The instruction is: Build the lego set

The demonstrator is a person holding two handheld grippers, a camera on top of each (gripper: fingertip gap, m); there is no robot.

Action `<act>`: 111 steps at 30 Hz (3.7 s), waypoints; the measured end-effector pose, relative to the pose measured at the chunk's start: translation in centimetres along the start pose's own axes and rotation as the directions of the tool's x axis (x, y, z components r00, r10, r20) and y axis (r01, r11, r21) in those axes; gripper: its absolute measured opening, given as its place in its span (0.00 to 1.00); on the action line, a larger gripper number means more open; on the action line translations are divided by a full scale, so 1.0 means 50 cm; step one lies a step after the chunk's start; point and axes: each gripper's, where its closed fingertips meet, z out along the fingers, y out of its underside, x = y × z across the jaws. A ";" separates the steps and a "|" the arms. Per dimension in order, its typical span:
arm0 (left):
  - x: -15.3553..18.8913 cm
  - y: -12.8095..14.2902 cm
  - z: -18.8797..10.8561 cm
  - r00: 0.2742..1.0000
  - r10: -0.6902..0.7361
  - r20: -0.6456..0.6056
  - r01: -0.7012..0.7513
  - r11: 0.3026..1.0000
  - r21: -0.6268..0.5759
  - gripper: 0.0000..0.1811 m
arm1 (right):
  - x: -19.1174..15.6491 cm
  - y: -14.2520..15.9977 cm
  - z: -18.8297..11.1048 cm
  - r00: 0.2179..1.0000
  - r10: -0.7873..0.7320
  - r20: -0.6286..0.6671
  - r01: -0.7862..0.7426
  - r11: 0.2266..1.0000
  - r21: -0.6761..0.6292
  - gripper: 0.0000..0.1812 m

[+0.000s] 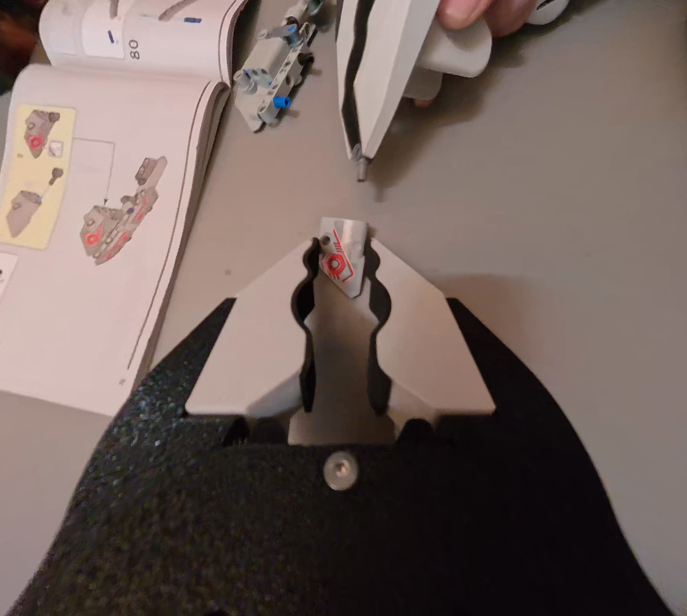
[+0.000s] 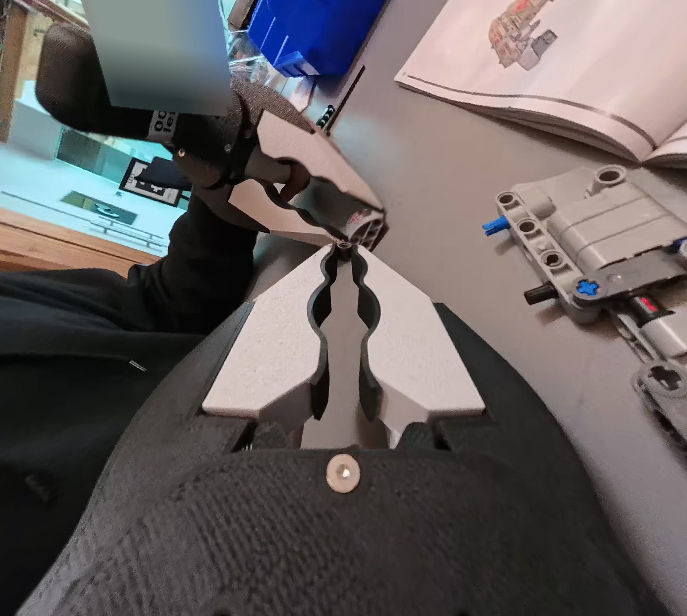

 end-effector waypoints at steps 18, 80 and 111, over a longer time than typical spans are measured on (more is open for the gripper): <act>-0.038 -0.021 0.000 0.853 0.318 0.413 -0.315 0.946 -0.076 0.12 | 0.023 -0.007 0.011 0.995 0.000 -0.102 0.003 1.000 0.027 0.03; -0.047 -0.032 -0.024 0.830 0.269 0.489 -0.309 0.951 0.001 0.11 | 0.015 -0.022 0.033 0.997 0.071 -0.003 -0.071 0.997 -0.010 0.03; -0.032 0.001 -0.007 0.984 0.114 0.137 -0.120 0.992 0.038 0.13 | 0.024 -0.002 0.058 0.995 0.056 -0.080 -0.063 0.994 -0.089 0.03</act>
